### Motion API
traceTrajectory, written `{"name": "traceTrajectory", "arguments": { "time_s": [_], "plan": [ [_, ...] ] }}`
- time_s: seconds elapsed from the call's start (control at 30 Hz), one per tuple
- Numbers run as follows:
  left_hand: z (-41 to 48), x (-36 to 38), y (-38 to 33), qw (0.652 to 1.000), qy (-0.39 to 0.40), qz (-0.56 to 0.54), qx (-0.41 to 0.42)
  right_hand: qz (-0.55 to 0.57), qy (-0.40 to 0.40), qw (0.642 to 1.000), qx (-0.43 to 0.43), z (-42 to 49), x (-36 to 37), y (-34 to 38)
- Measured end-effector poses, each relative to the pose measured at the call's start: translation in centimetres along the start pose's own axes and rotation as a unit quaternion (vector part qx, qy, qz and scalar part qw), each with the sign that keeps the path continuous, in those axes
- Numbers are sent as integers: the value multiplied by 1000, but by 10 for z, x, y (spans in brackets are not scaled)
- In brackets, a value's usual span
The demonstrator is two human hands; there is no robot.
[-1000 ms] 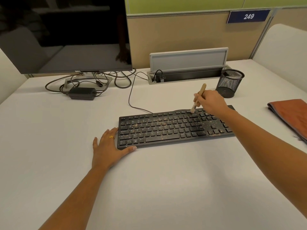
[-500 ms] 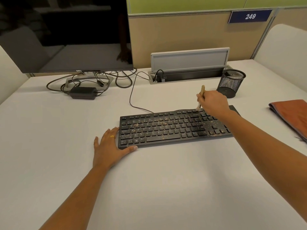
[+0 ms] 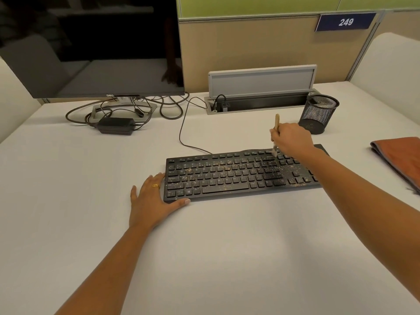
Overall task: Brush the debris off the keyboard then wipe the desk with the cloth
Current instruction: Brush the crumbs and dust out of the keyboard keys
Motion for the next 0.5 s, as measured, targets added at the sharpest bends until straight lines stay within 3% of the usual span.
{"name": "traceTrajectory", "arguments": {
  "time_s": [0.23, 0.5],
  "plan": [
    [0, 0, -1, 1000, 2, -1, -1, 116, -35, 992, -28, -6, -6, 43],
    [-1, 0, -2, 1000, 6, 2, -4, 307, 87, 939, -130, -33, 16, 138]
  ]
}}
Point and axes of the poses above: each hand's wrist, its own z-axis towards the middle knuckle, its own x-axis out of the palm, y = z × x, the point moved 3 cm from there along z, towards the middle knuckle, and after that the axes turned 2 degrees about -z, right-handed, at the moved point
